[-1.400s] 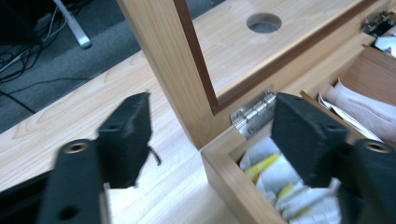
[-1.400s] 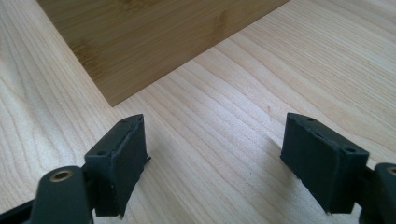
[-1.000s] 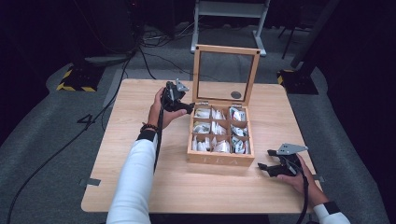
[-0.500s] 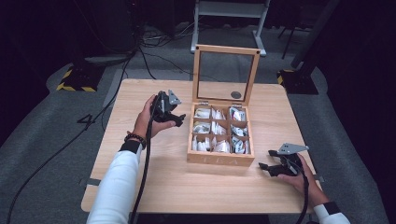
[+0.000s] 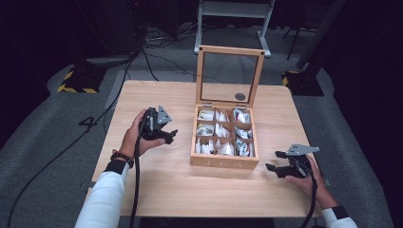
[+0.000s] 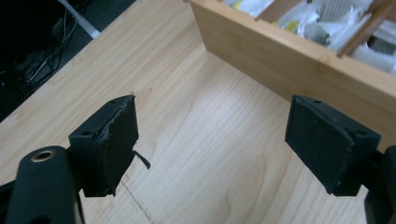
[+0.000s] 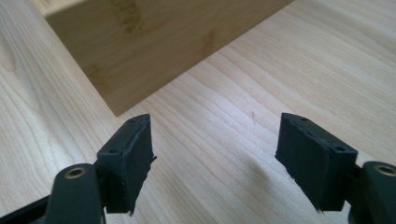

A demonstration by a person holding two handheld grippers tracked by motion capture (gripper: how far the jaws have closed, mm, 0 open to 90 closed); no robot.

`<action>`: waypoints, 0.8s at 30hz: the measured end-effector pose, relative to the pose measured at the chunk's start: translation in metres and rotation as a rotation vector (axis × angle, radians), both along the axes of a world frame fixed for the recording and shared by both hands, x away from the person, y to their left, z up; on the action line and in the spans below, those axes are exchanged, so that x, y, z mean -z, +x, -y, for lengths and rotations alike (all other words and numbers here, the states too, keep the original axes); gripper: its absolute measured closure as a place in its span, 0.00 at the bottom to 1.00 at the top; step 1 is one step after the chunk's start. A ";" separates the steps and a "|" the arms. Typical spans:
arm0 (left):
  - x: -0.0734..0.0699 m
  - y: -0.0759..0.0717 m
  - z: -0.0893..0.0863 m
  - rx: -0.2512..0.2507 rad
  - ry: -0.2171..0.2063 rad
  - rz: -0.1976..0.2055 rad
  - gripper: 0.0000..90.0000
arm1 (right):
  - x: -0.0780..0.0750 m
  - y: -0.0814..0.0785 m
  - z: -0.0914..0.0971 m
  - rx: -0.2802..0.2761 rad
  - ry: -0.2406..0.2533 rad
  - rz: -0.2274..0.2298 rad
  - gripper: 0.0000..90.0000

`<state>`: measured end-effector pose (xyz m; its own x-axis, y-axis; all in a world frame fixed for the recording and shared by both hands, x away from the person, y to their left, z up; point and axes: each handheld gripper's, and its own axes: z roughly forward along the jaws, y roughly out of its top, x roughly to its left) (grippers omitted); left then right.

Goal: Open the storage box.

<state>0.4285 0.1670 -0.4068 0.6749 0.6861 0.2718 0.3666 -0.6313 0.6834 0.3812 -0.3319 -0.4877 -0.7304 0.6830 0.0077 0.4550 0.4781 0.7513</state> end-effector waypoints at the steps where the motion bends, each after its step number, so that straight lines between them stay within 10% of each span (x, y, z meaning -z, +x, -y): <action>1: 0.002 -0.002 -0.002 0.000 0.003 -0.001 0.20 | -0.004 -0.001 0.001 0.004 0.003 0.009 0.31; 21: 0.053 -0.050 -0.030 0.013 0.047 -0.097 0.19 | -0.048 -0.005 0.000 -0.001 0.036 0.112 0.33; 24: 0.056 -0.058 -0.037 0.011 -0.004 -0.129 0.19 | -0.055 -0.005 0.001 -0.003 0.049 0.122 0.32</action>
